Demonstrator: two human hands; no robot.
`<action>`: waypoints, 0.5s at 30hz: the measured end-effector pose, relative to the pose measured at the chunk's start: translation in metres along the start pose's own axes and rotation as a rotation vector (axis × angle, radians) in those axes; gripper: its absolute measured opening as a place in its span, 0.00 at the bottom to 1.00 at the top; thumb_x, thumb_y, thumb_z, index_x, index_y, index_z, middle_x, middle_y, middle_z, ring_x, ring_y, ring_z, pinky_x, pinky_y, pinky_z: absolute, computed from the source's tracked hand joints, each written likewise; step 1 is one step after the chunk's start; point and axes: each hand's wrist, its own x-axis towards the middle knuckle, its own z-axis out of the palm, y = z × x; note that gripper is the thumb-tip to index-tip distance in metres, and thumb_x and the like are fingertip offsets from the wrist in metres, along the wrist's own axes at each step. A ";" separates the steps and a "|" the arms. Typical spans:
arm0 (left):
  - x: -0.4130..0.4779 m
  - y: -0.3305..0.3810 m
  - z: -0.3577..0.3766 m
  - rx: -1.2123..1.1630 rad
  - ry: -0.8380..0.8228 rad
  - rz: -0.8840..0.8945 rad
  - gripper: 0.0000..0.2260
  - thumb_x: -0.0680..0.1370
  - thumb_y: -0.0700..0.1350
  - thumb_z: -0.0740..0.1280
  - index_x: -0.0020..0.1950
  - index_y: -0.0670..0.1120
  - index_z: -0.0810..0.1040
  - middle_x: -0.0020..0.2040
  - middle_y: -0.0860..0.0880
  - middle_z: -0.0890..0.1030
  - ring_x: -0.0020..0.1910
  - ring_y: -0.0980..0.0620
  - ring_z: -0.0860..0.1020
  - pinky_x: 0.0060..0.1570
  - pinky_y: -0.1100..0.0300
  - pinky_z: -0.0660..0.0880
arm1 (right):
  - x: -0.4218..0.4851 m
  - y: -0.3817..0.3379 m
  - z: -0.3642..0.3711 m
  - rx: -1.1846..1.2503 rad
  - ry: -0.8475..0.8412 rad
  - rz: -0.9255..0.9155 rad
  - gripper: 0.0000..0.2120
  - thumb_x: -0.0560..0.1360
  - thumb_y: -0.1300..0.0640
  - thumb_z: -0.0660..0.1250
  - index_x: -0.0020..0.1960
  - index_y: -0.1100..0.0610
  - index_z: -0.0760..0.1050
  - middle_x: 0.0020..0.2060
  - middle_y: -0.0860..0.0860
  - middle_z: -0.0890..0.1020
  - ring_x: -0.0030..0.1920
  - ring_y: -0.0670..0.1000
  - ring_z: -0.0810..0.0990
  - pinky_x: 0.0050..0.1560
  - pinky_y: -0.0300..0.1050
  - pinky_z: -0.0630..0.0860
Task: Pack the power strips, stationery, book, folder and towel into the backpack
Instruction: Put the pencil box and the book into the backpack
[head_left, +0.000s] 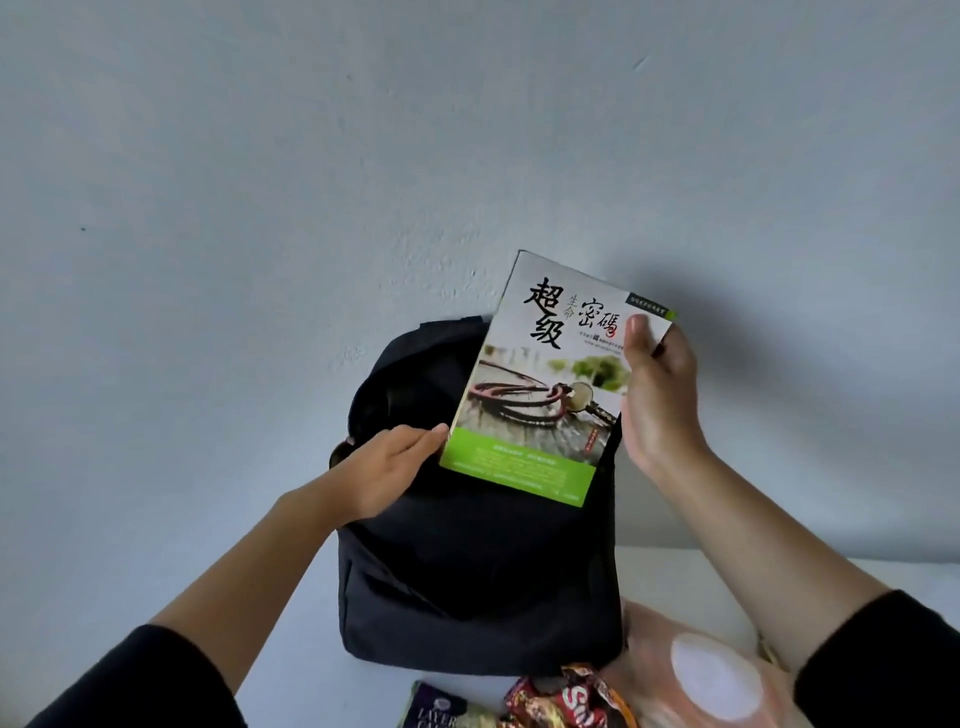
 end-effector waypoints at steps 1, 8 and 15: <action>0.001 -0.003 -0.003 0.023 -0.019 -0.016 0.17 0.86 0.53 0.58 0.43 0.45 0.72 0.39 0.47 0.70 0.41 0.51 0.69 0.37 0.69 0.67 | 0.003 0.001 0.001 0.003 0.007 -0.022 0.07 0.85 0.57 0.62 0.48 0.52 0.73 0.40 0.45 0.76 0.44 0.43 0.74 0.54 0.36 0.71; 0.019 -0.021 0.000 0.638 -0.299 0.259 0.33 0.71 0.66 0.67 0.76 0.60 0.69 0.74 0.60 0.69 0.72 0.58 0.66 0.73 0.64 0.59 | 0.026 0.007 0.017 0.126 0.078 -0.018 0.07 0.84 0.49 0.62 0.50 0.51 0.71 0.53 0.45 0.81 0.60 0.44 0.78 0.74 0.50 0.68; 0.023 -0.024 0.016 0.827 -0.253 0.320 0.35 0.73 0.77 0.60 0.77 0.65 0.64 0.76 0.61 0.71 0.78 0.54 0.62 0.77 0.51 0.57 | 0.004 0.049 0.017 -0.052 0.019 0.019 0.18 0.78 0.41 0.62 0.60 0.52 0.71 0.60 0.49 0.79 0.68 0.50 0.75 0.75 0.54 0.68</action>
